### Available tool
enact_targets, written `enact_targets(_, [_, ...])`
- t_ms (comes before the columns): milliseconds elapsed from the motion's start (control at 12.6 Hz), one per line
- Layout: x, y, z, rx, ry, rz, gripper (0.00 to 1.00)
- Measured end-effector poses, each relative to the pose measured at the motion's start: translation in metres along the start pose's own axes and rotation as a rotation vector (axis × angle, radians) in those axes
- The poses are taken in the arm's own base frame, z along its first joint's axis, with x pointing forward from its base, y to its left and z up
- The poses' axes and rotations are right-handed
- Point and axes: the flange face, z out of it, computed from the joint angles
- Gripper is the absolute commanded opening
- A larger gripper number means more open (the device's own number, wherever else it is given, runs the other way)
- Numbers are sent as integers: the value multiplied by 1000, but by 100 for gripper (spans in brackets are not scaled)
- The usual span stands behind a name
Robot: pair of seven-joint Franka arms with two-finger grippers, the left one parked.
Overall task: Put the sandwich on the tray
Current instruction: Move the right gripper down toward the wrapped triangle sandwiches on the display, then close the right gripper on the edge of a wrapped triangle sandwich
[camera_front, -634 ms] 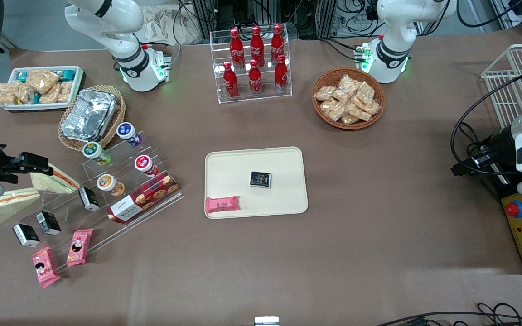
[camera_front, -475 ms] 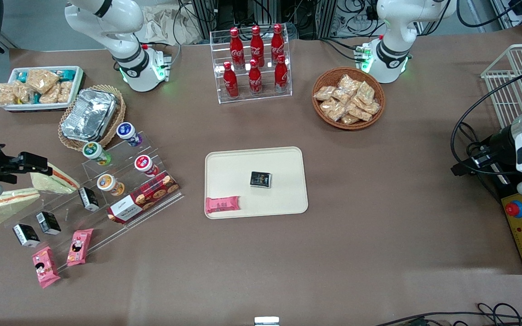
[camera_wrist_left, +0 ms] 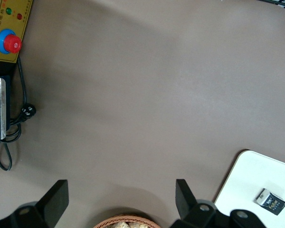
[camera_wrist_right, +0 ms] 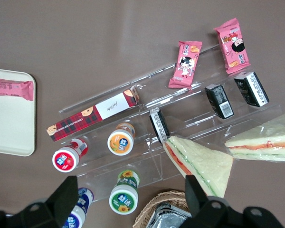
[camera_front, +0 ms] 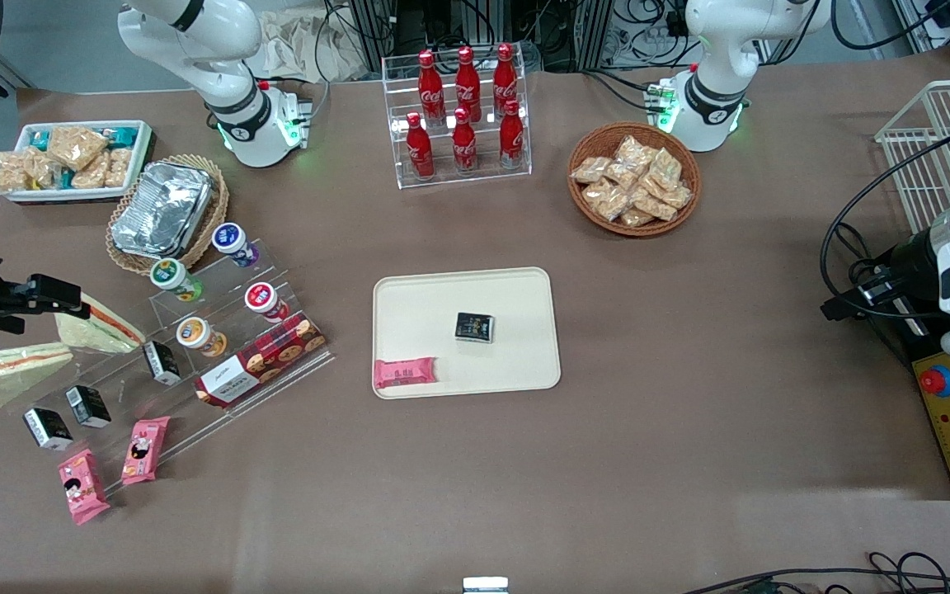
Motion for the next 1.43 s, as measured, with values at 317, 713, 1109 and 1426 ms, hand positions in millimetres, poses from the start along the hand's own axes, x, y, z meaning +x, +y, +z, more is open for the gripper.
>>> enact_targets(317, [-7, 4, -12, -50, 7, 1, 100])
enact_targets(713, [-23, 57, -11, -63, 0, 97, 100])
enact_targets(1109, [-22, 130, 27, -75, 7, 386, 100])
enact_targets(1426, [-26, 194, 76, -78, -2, 721, 100])
